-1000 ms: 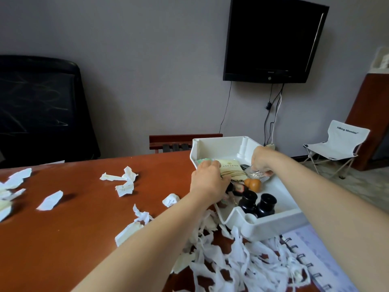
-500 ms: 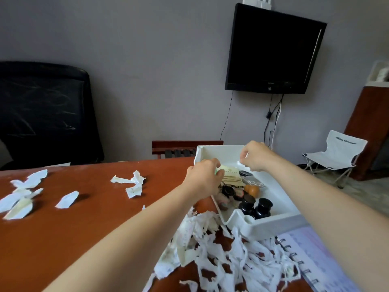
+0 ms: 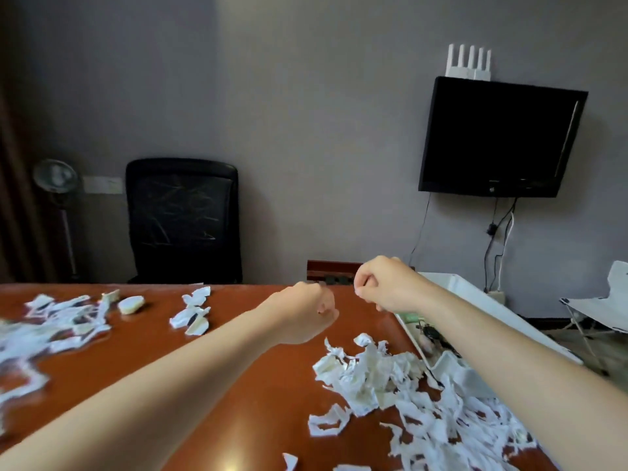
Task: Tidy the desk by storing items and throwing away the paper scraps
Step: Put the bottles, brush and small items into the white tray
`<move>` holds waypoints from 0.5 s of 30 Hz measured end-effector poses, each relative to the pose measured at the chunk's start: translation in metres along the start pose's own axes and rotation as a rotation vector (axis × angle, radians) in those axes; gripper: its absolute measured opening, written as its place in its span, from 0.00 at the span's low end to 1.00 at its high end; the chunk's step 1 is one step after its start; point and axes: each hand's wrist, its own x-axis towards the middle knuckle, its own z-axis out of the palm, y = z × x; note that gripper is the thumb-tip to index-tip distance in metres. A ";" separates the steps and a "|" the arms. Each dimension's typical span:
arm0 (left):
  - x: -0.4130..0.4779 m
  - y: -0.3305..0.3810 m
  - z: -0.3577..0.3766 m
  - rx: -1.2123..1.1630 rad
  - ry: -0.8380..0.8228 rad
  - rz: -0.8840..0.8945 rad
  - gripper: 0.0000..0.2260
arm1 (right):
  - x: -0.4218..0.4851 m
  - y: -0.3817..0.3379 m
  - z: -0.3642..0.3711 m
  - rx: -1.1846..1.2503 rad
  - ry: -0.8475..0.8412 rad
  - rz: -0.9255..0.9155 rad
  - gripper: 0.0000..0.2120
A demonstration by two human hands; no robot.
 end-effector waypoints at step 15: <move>-0.239 -0.129 -0.055 0.040 -0.011 -0.345 0.12 | -0.056 -0.199 0.077 -0.049 -0.187 -0.379 0.09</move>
